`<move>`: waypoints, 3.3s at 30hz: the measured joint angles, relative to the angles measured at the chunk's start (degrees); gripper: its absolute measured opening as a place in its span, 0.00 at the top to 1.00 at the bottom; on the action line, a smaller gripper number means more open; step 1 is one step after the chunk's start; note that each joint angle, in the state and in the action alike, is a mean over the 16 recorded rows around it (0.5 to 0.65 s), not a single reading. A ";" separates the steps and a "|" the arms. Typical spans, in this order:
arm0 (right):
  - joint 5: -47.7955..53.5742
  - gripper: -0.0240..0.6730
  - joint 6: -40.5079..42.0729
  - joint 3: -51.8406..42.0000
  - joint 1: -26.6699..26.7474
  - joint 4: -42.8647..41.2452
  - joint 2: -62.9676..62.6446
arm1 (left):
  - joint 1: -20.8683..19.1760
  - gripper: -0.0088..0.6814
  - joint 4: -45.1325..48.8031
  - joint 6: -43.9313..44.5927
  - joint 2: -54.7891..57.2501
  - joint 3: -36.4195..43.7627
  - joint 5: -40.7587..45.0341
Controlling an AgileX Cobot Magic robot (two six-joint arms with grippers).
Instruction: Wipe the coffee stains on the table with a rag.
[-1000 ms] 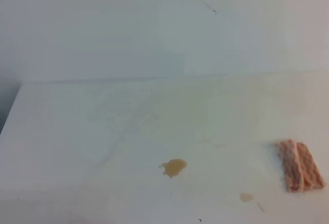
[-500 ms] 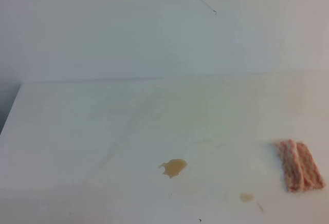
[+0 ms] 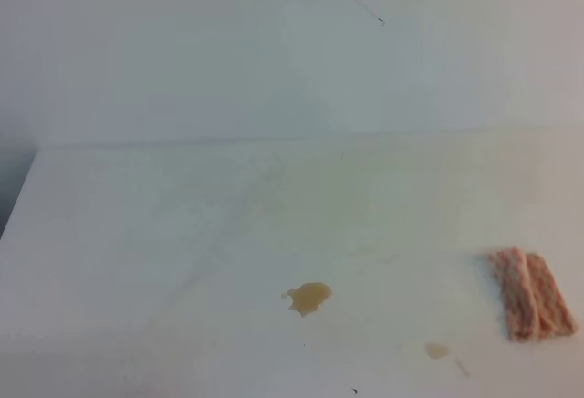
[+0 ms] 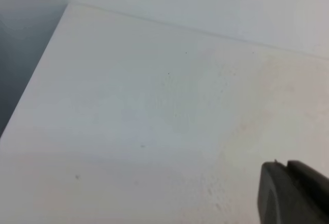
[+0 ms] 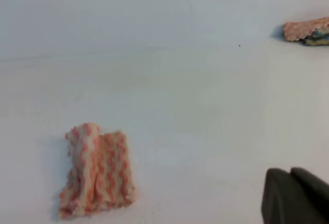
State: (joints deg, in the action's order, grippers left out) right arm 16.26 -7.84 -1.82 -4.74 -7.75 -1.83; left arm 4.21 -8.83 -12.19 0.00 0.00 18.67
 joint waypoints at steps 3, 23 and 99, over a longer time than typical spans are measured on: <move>0.00 0.97 0.00 0.00 0.00 0.00 0.00 | 0.00 0.99 0.00 0.00 0.00 0.00 0.00; 0.52 0.97 -0.96 0.00 0.00 0.00 0.05 | 0.00 0.99 0.00 0.00 0.00 0.00 0.00; 6.26 0.97 1.85 39.68 0.04 23.36 30.84 | 0.00 0.99 0.00 0.00 0.00 0.00 0.00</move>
State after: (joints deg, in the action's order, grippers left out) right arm 22.53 -5.98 37.86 -4.70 15.61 29.02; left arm 4.21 -8.83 -12.19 0.00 0.00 18.67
